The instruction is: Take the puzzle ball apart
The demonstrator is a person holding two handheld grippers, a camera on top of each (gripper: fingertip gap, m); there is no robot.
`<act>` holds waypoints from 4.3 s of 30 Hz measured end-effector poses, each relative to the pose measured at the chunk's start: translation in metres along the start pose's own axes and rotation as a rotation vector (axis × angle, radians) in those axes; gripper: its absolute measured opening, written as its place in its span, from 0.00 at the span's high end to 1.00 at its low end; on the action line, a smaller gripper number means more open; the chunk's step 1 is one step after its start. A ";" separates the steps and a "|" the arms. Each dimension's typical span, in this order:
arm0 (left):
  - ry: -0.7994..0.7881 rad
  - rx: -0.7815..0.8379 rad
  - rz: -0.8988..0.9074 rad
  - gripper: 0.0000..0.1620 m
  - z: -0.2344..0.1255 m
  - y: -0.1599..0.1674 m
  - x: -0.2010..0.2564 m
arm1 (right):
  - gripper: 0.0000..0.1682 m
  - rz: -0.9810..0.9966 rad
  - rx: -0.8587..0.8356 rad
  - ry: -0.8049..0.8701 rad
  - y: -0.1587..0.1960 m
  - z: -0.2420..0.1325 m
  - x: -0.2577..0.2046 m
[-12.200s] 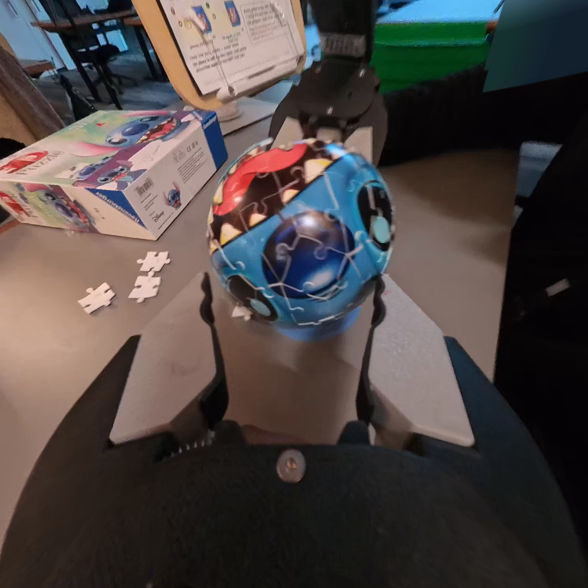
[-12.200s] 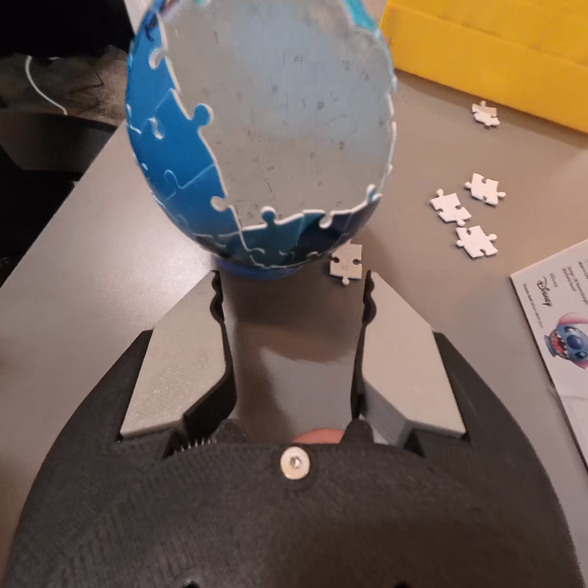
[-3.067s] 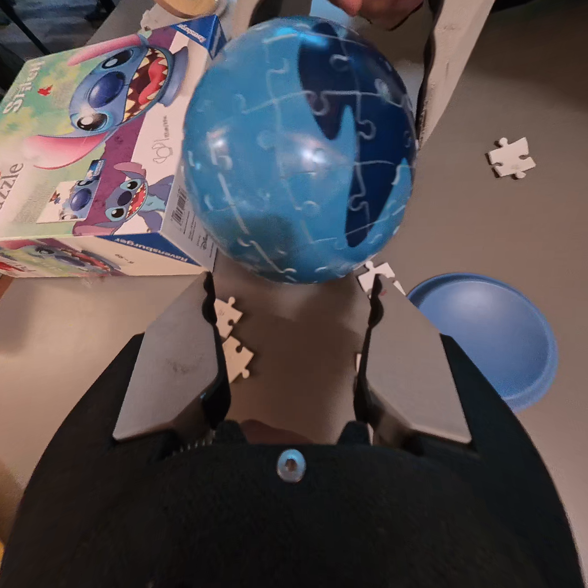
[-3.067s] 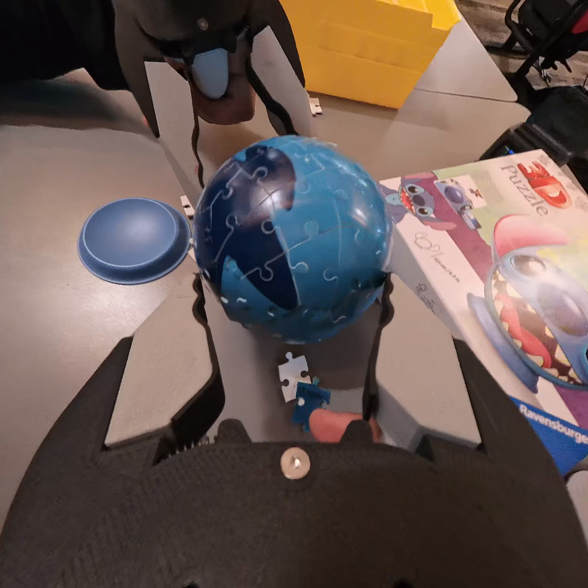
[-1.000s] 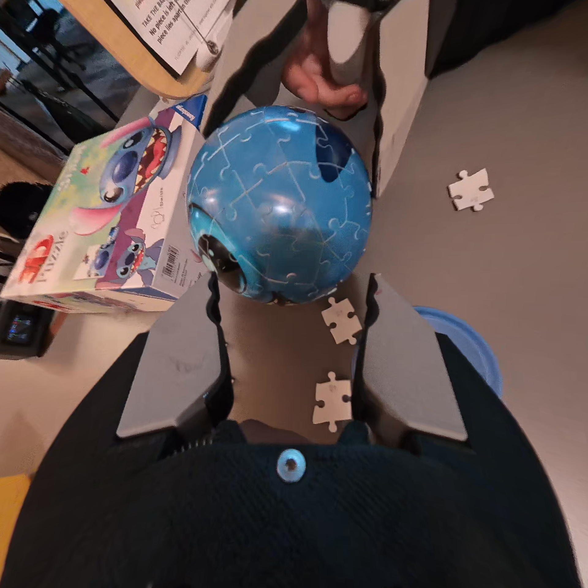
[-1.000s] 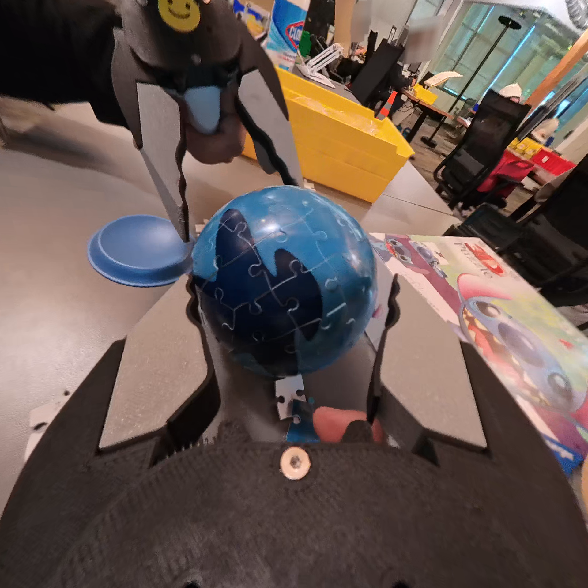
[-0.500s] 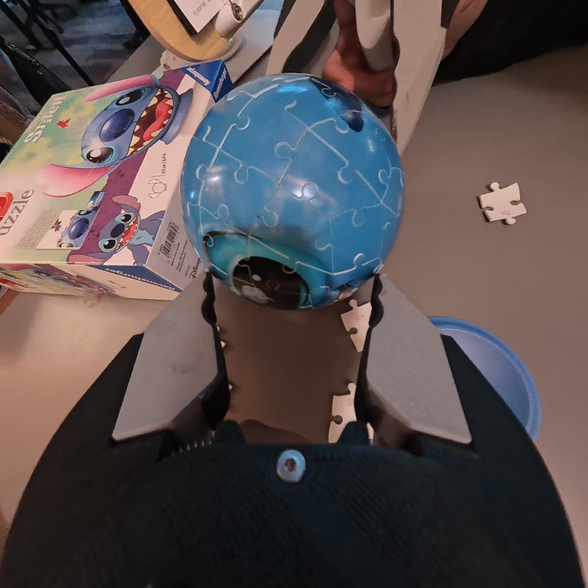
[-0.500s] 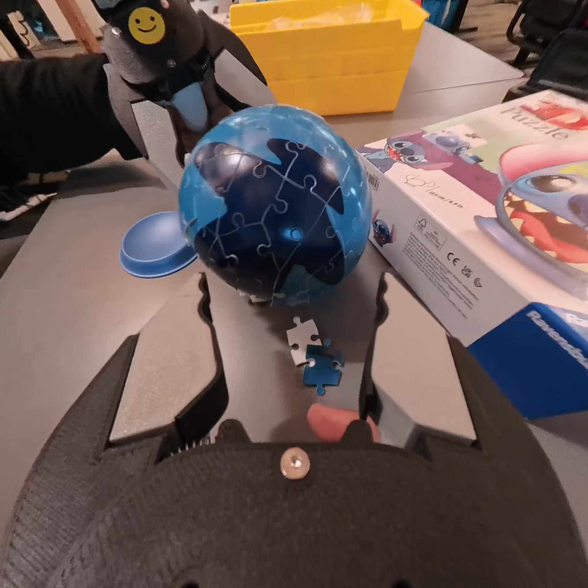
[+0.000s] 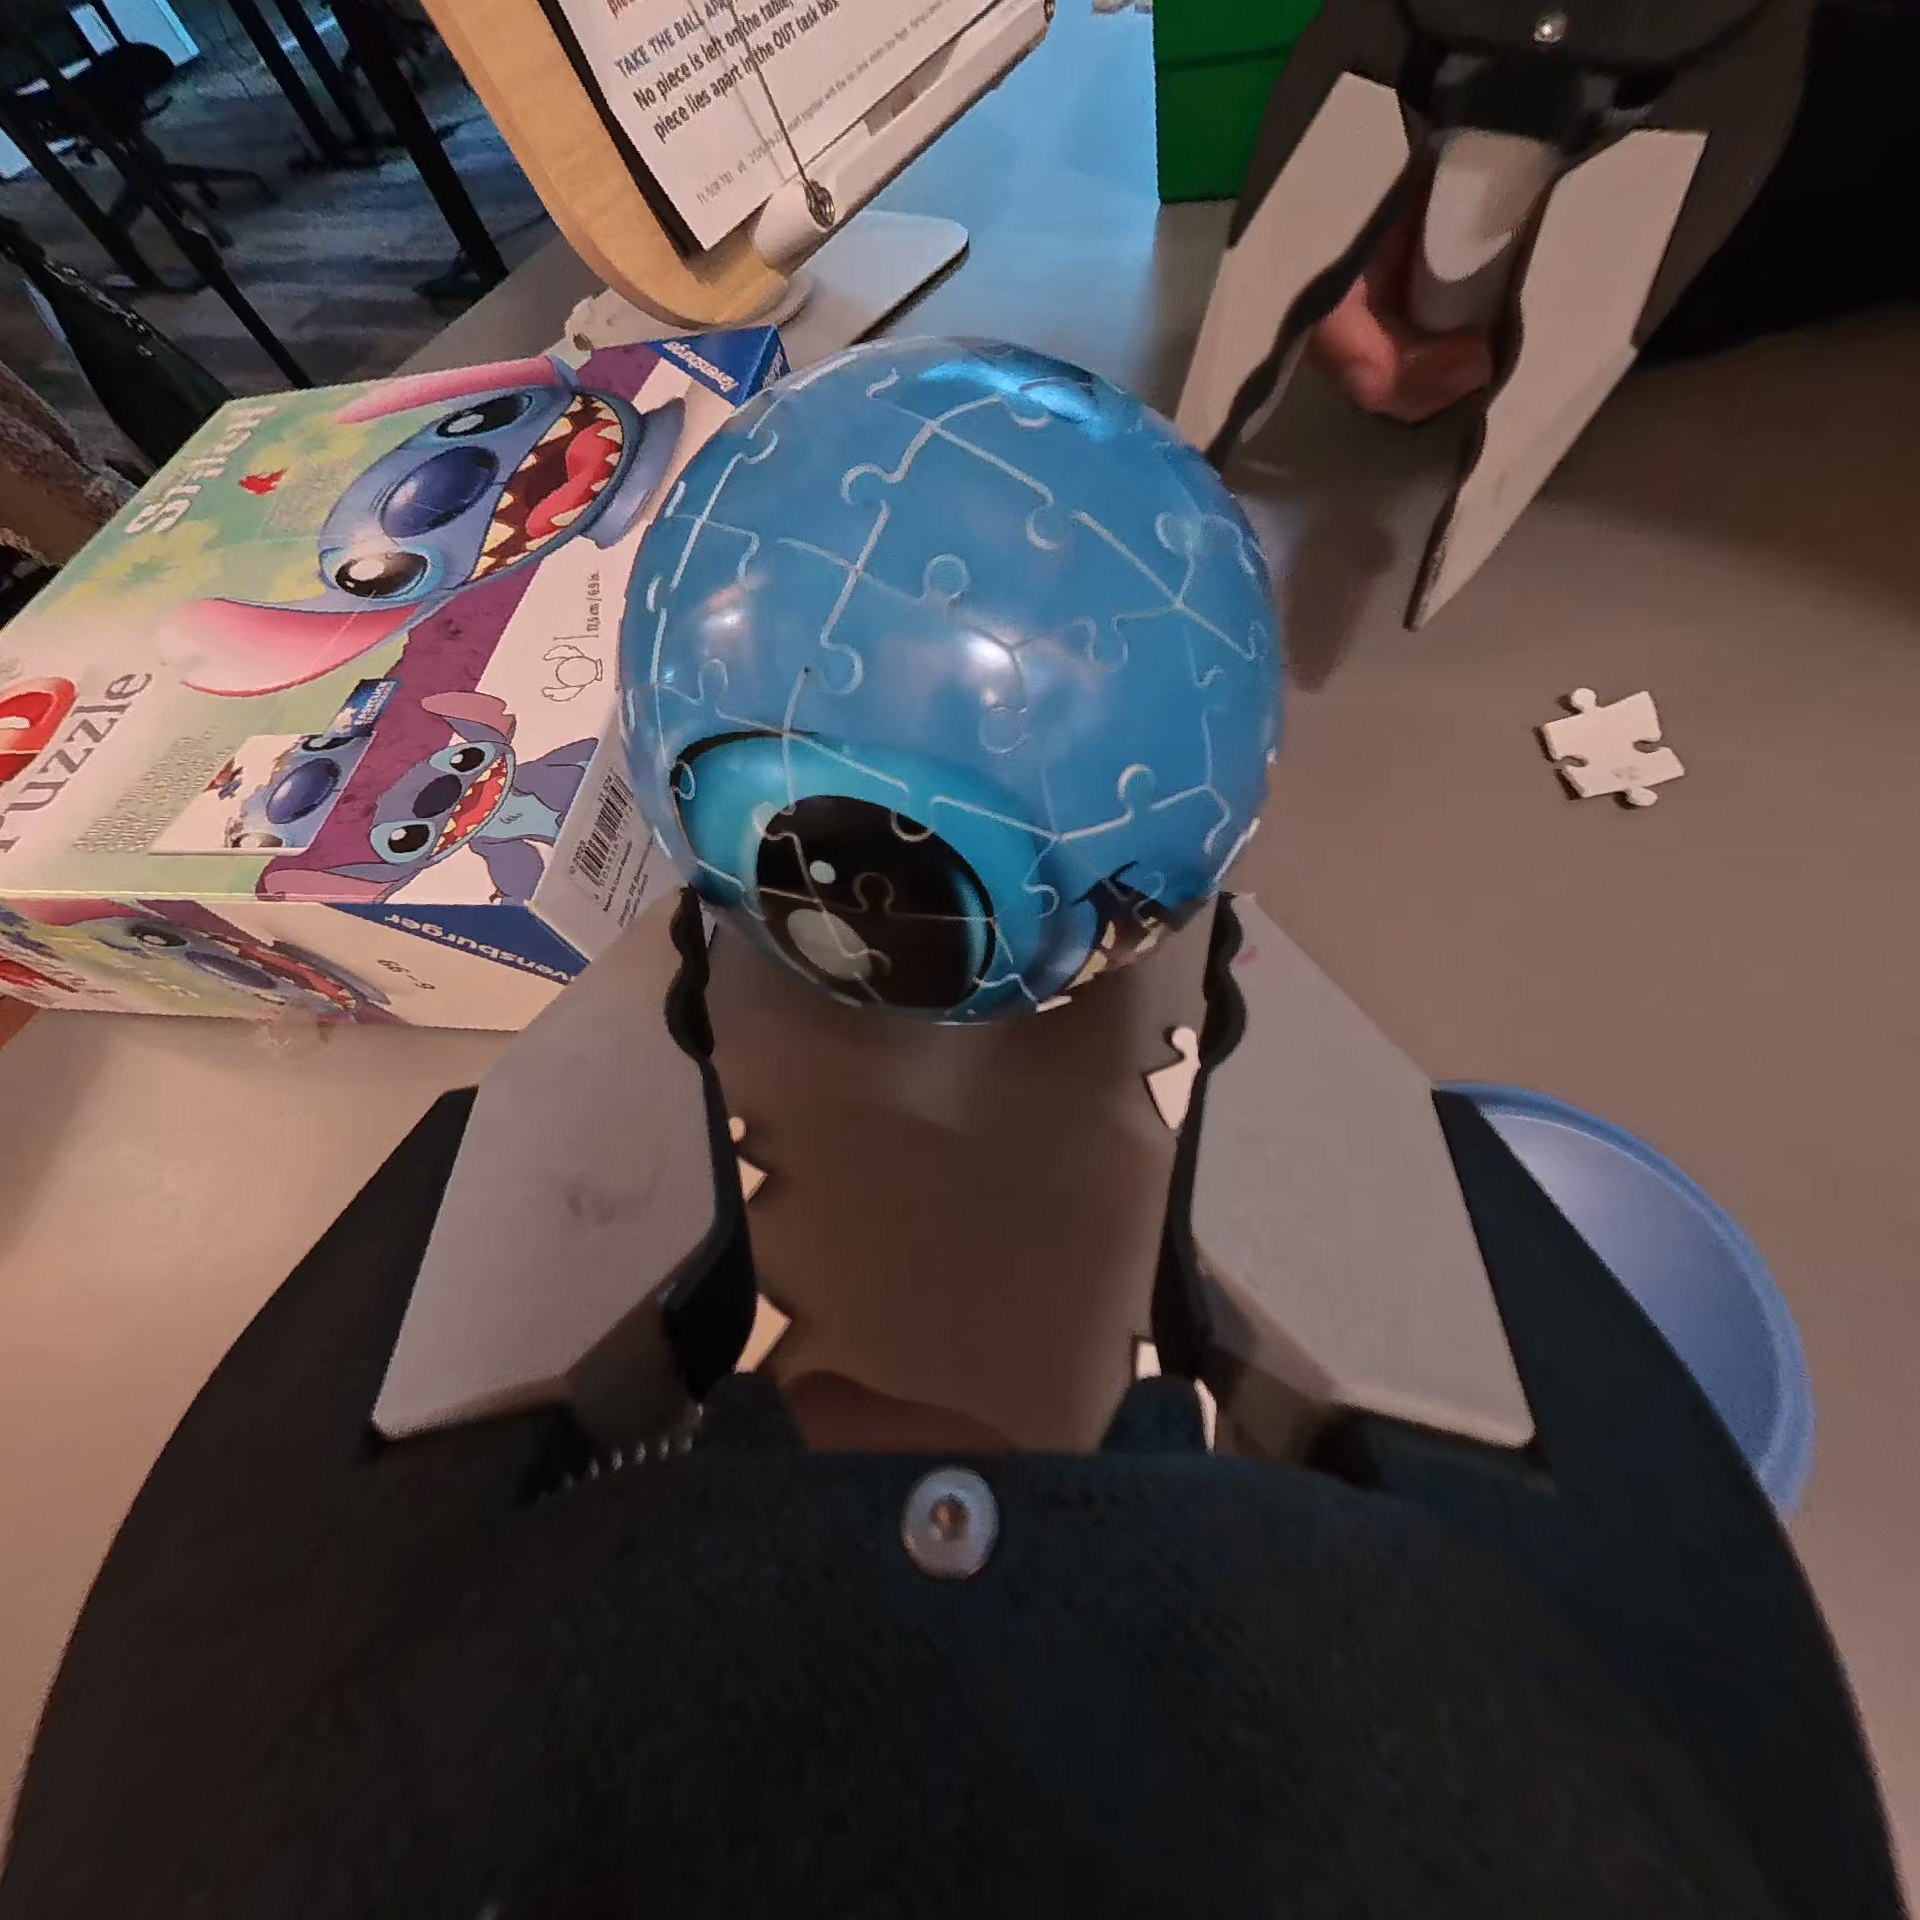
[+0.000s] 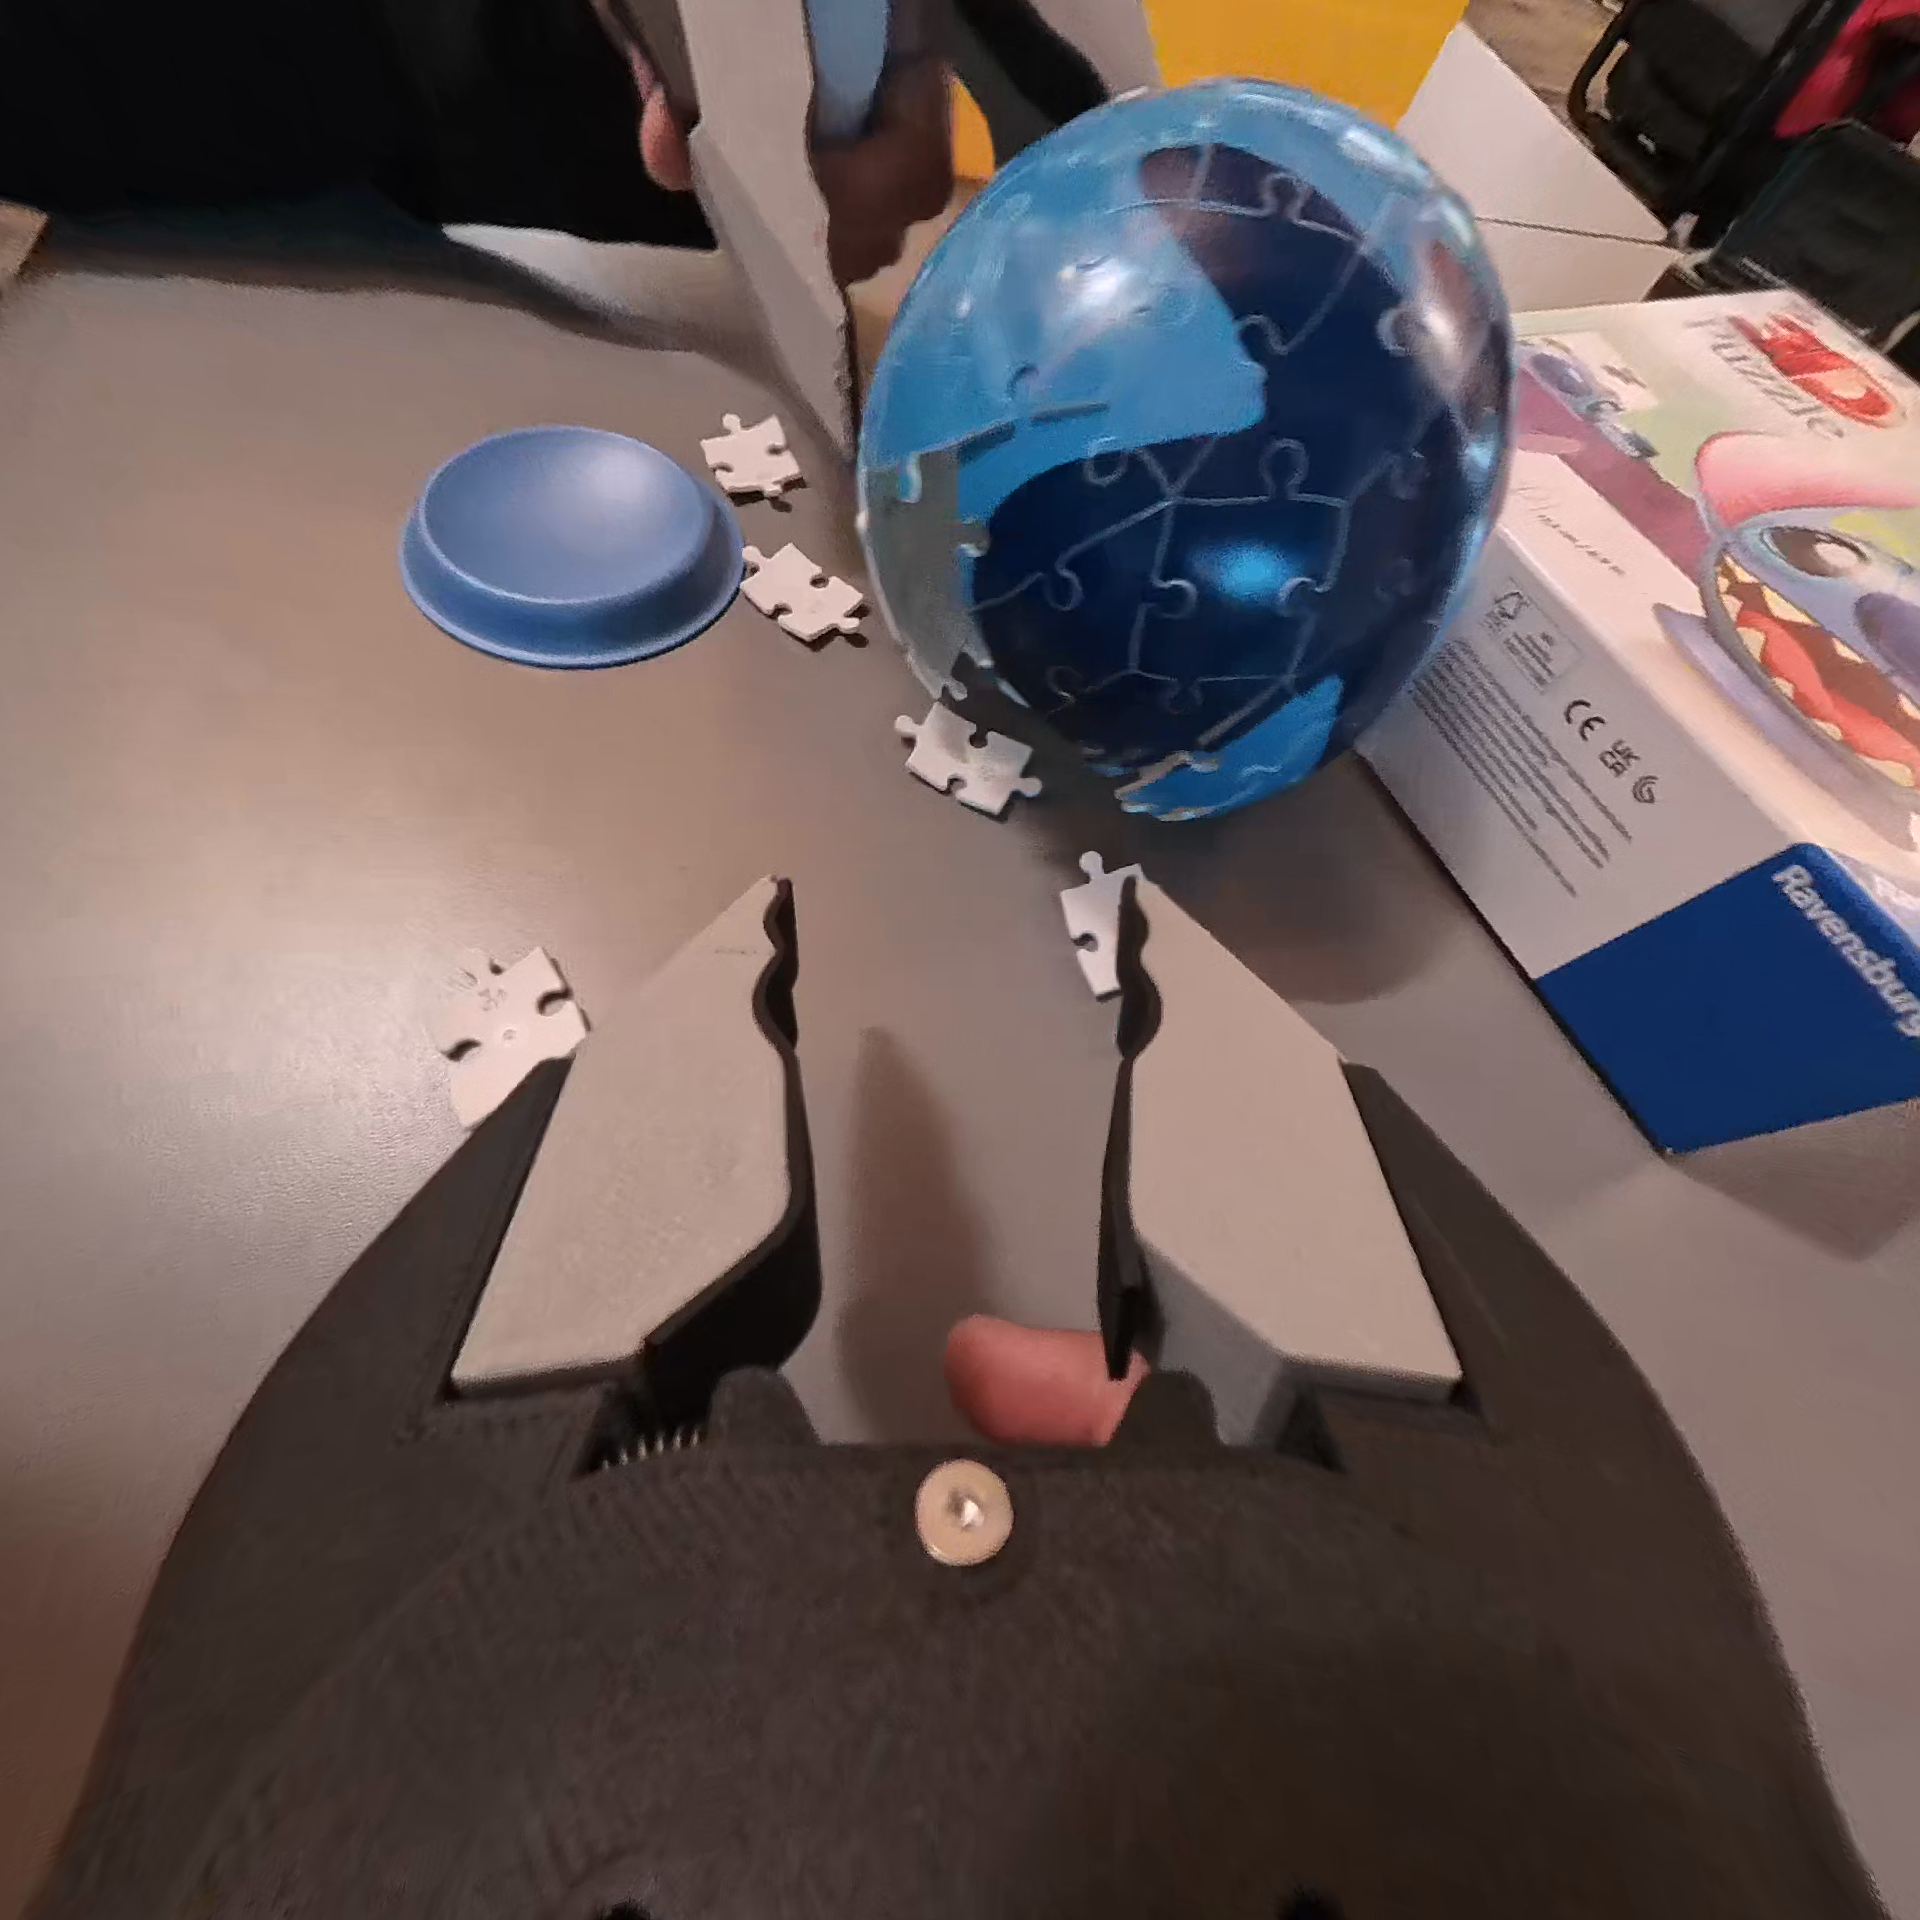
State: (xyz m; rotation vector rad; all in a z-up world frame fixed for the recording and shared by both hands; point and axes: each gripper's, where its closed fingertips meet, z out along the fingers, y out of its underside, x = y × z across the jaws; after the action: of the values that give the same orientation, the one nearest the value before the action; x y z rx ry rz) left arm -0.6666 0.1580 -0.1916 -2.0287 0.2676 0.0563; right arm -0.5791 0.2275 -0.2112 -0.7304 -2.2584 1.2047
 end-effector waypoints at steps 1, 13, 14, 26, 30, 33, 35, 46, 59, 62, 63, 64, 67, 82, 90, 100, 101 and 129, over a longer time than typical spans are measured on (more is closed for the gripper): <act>0.004 0.005 -0.005 0.42 0.000 -0.001 0.000 | 0.66 -0.018 -0.016 0.002 0.001 0.002 -0.003; 0.016 0.054 -0.025 0.42 0.002 -0.006 -0.004 | 0.71 0.017 0.017 0.146 -0.015 0.012 0.022; 0.012 0.060 -0.028 0.41 0.002 -0.007 -0.004 | 0.71 0.041 0.017 0.134 -0.014 0.012 0.023; -0.002 0.073 -0.034 0.41 0.001 0.000 -0.007 | 0.76 -0.025 -0.066 0.083 0.005 0.021 0.003; 0.005 0.081 -0.034 0.42 -0.001 0.001 -0.008 | 0.74 -0.045 -0.088 0.052 0.006 0.031 0.001; 0.009 0.086 -0.037 0.42 -0.001 0.002 -0.009 | 0.79 -0.072 -0.090 0.016 0.007 0.033 0.000; 0.011 0.086 -0.042 0.42 -0.001 0.003 -0.009 | 0.79 -0.109 -0.104 0.010 0.009 0.035 0.001; 0.024 0.110 -0.022 0.42 -0.001 0.004 -0.007 | 0.85 -0.168 -0.160 -0.041 0.010 0.056 0.001; 0.036 0.143 -0.014 0.44 -0.003 0.000 -0.005 | 0.83 -0.179 0.023 -0.169 -0.007 0.027 -0.017; 0.036 0.144 -0.010 0.44 -0.002 0.000 -0.005 | 0.78 -0.145 -0.015 -0.141 0.000 0.029 -0.004; 0.036 0.143 -0.009 0.44 -0.002 0.000 -0.005 | 0.79 -0.142 -0.029 -0.139 0.002 0.031 -0.003; 0.036 0.140 -0.008 0.44 -0.002 0.000 -0.005 | 0.79 -0.140 -0.047 -0.134 0.004 0.034 -0.001; 0.040 0.139 -0.012 0.44 -0.002 0.001 -0.006 | 0.78 -0.156 -0.090 -0.122 0.008 0.041 0.001; 0.028 0.119 0.023 0.43 -0.002 0.004 -0.006 | 0.87 -0.261 -0.029 -0.280 -0.001 0.038 -0.032; 0.021 0.114 0.032 0.43 -0.001 0.005 -0.007 | 0.81 -0.121 0.017 -0.255 -0.001 0.025 0.001; -0.007 0.094 0.039 0.42 0.000 0.008 -0.012 | 0.89 -0.253 -0.145 -0.075 0.009 0.062 0.005; -0.014 0.088 0.037 0.42 0.000 0.009 -0.013 | 0.90 -0.248 -0.147 -0.078 0.008 0.063 0.004; -0.053 0.068 0.064 0.43 0.002 0.011 -0.015 | 0.66 0.258 0.223 -0.168 -0.041 0.007 0.056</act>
State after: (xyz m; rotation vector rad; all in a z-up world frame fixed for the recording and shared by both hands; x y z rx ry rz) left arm -0.6834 0.1577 -0.2001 -1.9477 0.2969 0.1390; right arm -0.6348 0.2400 -0.1709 -0.8807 -2.1591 1.6658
